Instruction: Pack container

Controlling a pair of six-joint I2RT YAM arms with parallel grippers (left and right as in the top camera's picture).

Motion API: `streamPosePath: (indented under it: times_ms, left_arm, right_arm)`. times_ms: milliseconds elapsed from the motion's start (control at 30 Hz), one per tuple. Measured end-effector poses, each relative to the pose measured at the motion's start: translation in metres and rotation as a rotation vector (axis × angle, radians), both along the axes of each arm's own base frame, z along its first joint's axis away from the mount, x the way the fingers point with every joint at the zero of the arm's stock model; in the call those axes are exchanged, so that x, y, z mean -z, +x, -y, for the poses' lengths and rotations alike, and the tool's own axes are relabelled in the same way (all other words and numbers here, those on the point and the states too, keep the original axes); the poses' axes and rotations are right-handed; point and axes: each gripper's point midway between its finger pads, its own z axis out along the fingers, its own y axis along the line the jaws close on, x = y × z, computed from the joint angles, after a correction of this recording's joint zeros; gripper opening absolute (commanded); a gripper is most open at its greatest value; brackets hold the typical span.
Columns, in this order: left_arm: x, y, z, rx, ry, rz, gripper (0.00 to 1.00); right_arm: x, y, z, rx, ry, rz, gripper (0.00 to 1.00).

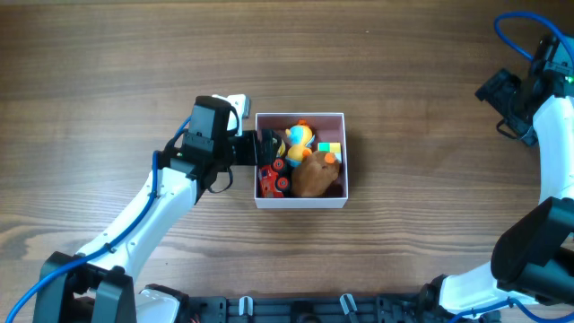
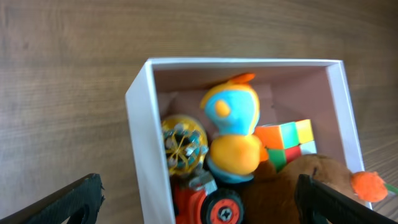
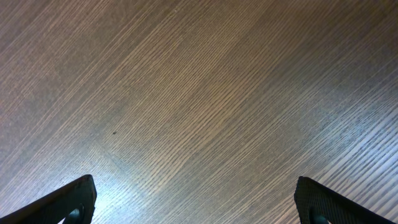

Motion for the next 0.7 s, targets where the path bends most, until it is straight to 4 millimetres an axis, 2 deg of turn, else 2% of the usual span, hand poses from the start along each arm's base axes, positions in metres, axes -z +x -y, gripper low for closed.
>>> streamPosePath:
  times_ms: [233, 333, 533, 633, 700]
  left_arm:
    - [-0.004, 0.0, 0.005, 0.064, 0.002, 0.039, 1.0]
    - [-0.013, 0.001, 0.005, 0.064, -0.003, 0.066, 1.0]
    - [-0.062, -0.001, 0.001, 0.128, 0.035, 0.261, 1.0]
    - [-0.093, -0.013, -0.004, 0.2, 0.088, 0.406, 1.0]
    - [-0.113, -0.025, -0.014, 0.203, 0.105, 0.499, 1.0]
  right_arm:
    - [0.0, 0.0, 0.0, 0.0, 0.0, 0.0, 1.0]
    - [0.0, 0.0, 0.0, 0.0, 0.0, 0.0, 1.0]
    - [0.0, 0.0, 0.0, 0.0, 0.0, 0.0, 1.0]
    - [0.0, 0.0, 0.0, 0.0, 0.0, 0.0, 1.0]
    - [0.0, 0.0, 0.0, 0.0, 0.0, 0.0, 1.0]
